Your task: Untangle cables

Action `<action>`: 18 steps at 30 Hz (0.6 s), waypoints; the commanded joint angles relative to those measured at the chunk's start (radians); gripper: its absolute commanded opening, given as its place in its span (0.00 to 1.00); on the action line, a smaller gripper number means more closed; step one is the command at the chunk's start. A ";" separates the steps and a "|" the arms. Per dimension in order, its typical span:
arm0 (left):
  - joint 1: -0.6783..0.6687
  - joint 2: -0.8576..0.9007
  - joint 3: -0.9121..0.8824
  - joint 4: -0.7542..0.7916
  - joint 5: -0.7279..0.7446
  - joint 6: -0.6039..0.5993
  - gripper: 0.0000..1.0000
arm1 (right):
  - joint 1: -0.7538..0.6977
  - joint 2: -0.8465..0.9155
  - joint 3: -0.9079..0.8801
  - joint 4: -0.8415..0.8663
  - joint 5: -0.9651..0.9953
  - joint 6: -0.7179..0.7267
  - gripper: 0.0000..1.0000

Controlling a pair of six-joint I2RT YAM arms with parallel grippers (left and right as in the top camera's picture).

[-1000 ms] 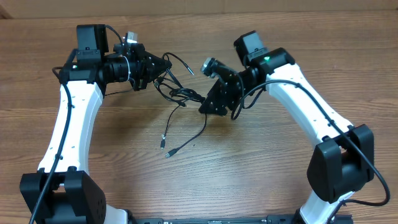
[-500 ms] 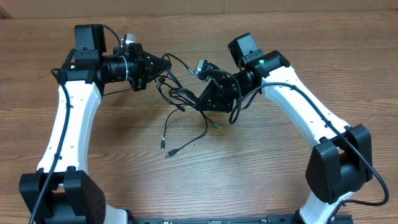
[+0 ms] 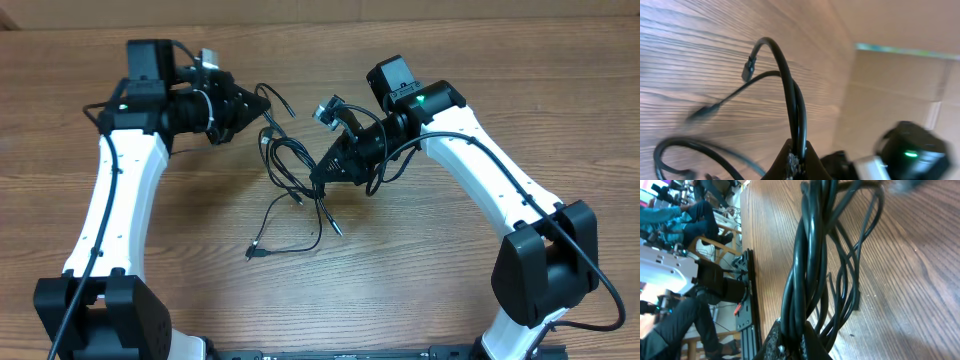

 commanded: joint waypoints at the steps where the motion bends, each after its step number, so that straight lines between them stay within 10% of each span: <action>1: -0.064 0.007 0.011 -0.042 -0.089 0.150 0.04 | 0.002 -0.022 0.059 0.025 -0.043 0.063 0.04; 18: -0.183 0.041 0.007 -0.163 0.014 0.272 0.04 | -0.004 -0.022 0.135 0.045 -0.043 0.145 0.04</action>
